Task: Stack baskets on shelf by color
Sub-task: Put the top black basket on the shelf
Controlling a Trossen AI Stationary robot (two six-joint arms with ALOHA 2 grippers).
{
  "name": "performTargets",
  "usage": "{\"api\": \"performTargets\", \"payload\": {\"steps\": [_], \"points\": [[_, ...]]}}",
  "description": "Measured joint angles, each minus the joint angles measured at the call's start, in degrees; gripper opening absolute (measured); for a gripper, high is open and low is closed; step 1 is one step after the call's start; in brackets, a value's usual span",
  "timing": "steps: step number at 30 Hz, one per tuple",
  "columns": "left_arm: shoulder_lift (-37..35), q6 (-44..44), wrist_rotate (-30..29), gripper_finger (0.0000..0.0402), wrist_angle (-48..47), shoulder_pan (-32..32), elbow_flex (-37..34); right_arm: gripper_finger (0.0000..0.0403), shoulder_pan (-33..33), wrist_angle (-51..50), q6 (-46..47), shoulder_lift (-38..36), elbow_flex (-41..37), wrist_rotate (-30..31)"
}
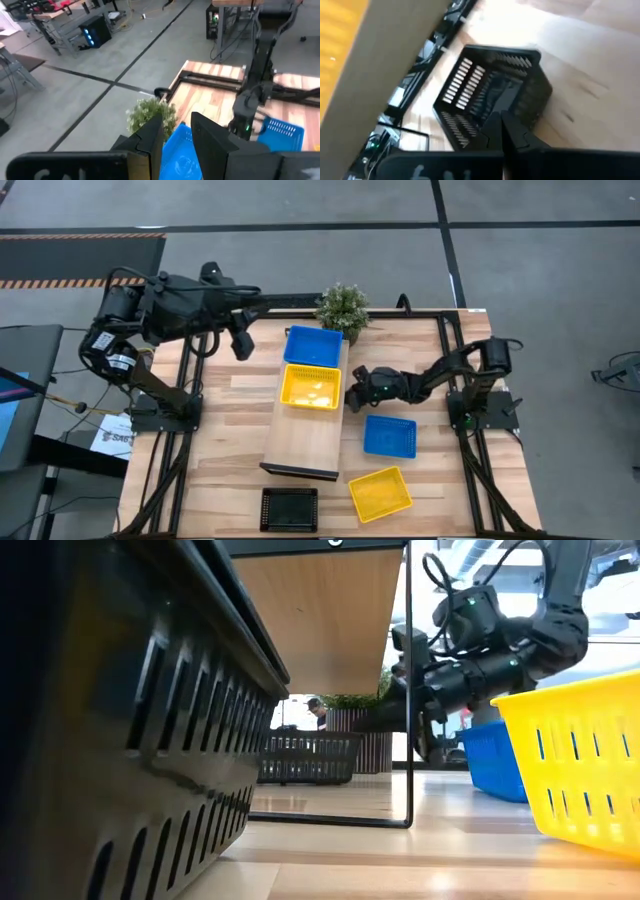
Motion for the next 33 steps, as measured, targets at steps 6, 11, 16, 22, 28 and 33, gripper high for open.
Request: {"api": "performTargets", "payload": {"steps": [6,11,16,22,28,33], "points": [[-0.05,-5.98,-1.59,0.009,-9.92,0.02,-0.53,0.0004,-0.68,-0.85,2.57,-7.48,-5.51,-0.39],[-1.05,-19.48,-4.37,0.009,-15.24,0.39,-6.98,0.0003,-0.76,-4.85,4.72,-18.41,-9.34,-0.43],[-10.05,-28.02,-4.38,0.0096,-11.01,0.08,-24.25,0.0004,-0.8,-16.61,4.84,-31.07,-10.15,-0.37],[-25.83,-37.53,-10.47,0.0133,9.53,1.12,-54.56,0.0007,-0.88,-31.14,5.11,-42.68,-10.09,1.52],[-33.93,-48.01,-7.58,0.0153,32.88,7.64,-78.37,0.0007,-0.93,-39.15,8.55,-48.58,-10.06,1.67],[-34.32,-60.32,-4.19,0.0154,35.21,11.55,-89.74,0.0007,-0.93,-41.98,11.38,-49.93,-10.11,1.79]]}}
